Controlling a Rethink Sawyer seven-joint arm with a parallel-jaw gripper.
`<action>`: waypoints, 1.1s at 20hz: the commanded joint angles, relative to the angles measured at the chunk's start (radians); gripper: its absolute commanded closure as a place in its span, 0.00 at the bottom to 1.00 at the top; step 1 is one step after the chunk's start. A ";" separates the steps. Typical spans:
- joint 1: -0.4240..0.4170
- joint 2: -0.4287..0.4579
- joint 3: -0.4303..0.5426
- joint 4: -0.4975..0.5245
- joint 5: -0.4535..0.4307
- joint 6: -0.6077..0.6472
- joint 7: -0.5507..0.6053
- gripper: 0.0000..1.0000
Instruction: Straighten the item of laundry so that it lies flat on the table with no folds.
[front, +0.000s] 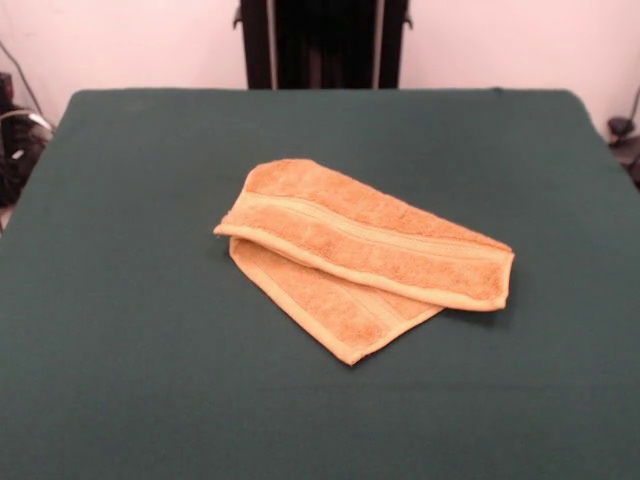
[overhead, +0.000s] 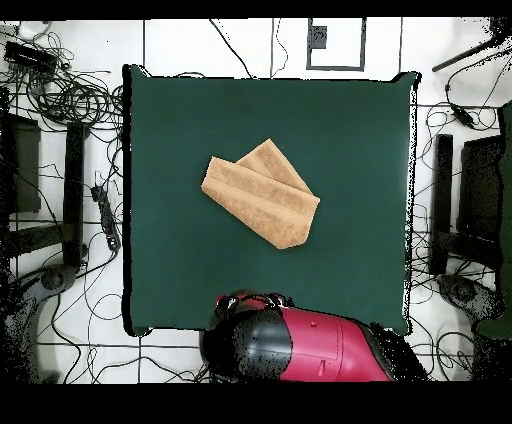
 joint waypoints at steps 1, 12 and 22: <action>-0.020 0.003 0.065 -0.031 -0.049 0.203 -0.114 0.00; -0.038 0.025 0.076 0.088 0.025 0.004 -0.085 0.00; -0.040 0.324 0.116 -0.115 -0.176 -0.074 -0.078 0.00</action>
